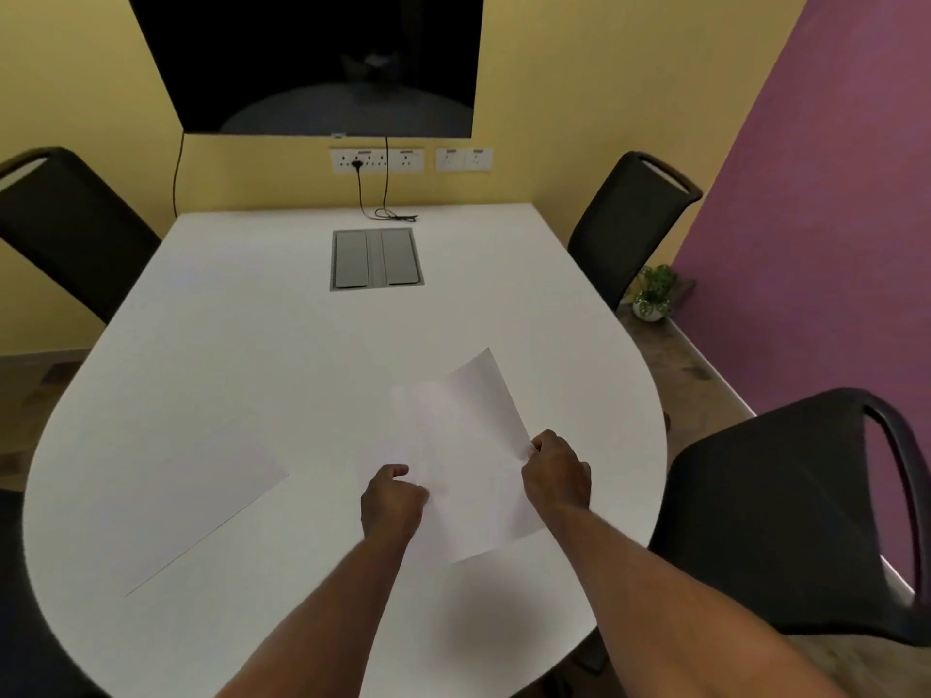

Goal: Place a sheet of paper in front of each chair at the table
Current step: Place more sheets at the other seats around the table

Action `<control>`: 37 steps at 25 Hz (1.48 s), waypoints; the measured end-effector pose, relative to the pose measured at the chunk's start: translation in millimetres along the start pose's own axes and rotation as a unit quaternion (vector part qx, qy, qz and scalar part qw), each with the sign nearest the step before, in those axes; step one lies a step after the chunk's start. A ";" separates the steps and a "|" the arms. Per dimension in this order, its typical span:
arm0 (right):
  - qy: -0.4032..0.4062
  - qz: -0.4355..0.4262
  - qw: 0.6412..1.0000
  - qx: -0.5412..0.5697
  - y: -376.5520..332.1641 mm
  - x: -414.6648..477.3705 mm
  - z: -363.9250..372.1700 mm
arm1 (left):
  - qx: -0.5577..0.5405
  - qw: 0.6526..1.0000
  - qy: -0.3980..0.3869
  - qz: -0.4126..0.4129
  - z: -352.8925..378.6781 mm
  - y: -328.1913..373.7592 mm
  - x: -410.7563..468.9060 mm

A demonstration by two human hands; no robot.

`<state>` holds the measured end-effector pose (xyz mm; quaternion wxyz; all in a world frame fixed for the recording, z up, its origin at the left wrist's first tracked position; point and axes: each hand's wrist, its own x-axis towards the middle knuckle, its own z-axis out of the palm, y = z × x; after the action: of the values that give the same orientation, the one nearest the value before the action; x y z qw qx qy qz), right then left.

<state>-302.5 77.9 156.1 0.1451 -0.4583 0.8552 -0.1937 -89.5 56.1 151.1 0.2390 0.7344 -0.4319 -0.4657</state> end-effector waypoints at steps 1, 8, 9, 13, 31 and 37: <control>0.007 -0.003 1.000 0.001 0.4 2.6 -6.5 | -0.004 1.000 -0.002 0.004 0.9 3.4 -2.4; 0.040 -0.027 0.999 -0.002 26.6 41.1 -50.5 | -0.027 0.999 -0.010 0.016 41.6 27.2 -25.6; 0.040 -0.033 0.999 -0.006 32.5 49.5 -55.2 | -0.031 0.999 -0.007 0.015 51.3 30.9 -27.3; 0.024 -0.071 0.997 -0.011 64.8 92.8 -73.5 | -0.052 0.998 0.018 0.003 104.0 46.0 -37.3; -0.065 -0.229 0.967 -0.094 162.2 215.6 -117.6 | -0.121 0.983 0.123 -0.065 258.1 73.7 -81.0; -0.122 -0.254 0.954 -0.105 183.3 234.8 -92.1 | -0.115 0.975 0.163 -0.099 275.8 69.1 -74.8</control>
<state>-601.4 -8.6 135.7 0.1453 -0.6935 0.7015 -0.0763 -378.0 98.9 114.3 0.3417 0.8072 -0.2562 -0.4074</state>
